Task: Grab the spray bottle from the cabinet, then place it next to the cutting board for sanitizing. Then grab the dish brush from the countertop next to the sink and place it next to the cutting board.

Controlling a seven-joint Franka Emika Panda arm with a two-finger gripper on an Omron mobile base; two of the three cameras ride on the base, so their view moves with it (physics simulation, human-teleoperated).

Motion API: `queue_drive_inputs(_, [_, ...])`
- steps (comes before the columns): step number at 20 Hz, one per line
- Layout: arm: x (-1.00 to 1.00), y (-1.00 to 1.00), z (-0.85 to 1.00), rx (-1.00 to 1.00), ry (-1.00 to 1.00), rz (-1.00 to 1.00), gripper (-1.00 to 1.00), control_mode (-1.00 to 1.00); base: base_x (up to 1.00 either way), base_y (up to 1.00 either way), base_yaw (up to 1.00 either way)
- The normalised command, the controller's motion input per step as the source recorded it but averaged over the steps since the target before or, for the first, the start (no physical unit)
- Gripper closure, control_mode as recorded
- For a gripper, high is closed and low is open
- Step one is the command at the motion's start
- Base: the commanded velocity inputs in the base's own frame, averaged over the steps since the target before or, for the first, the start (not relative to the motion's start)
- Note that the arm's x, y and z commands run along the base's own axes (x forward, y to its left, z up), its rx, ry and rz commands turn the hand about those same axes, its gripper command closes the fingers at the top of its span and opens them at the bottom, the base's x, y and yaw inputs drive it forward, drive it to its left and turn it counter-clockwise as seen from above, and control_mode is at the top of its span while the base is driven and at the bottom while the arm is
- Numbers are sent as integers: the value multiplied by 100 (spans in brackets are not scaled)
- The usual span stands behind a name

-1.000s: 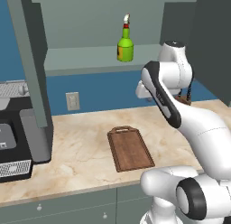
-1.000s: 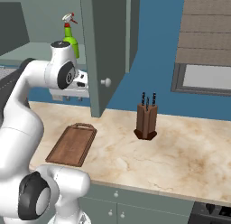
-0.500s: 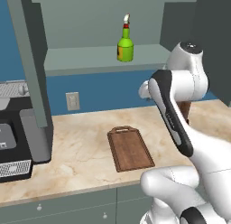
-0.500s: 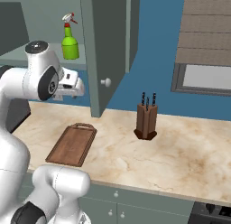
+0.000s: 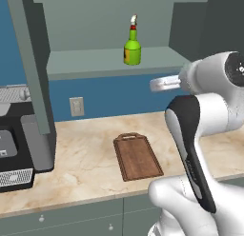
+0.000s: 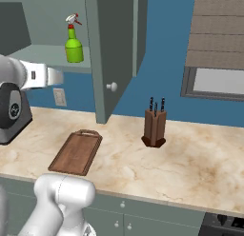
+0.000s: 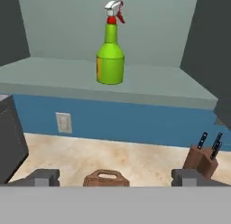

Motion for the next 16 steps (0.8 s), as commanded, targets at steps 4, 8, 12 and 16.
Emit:
queue_drive_inputs(4, [-43, 3, 87, 3, -64, 0, -100, -100, 0, 0, 0])
queue_drive_inputs(8, [-24, 12, 51, 8, -52, 1, -100, -100, 0, 0, 0])
queue_drive_inputs(12, [3, 19, 21, 8, -27, 0, -100, -100, 0, 0, 0])
queue_drive_inputs(16, [9, 2, 18, 2, -13, 0, -100, -100, 0, 0, 0])
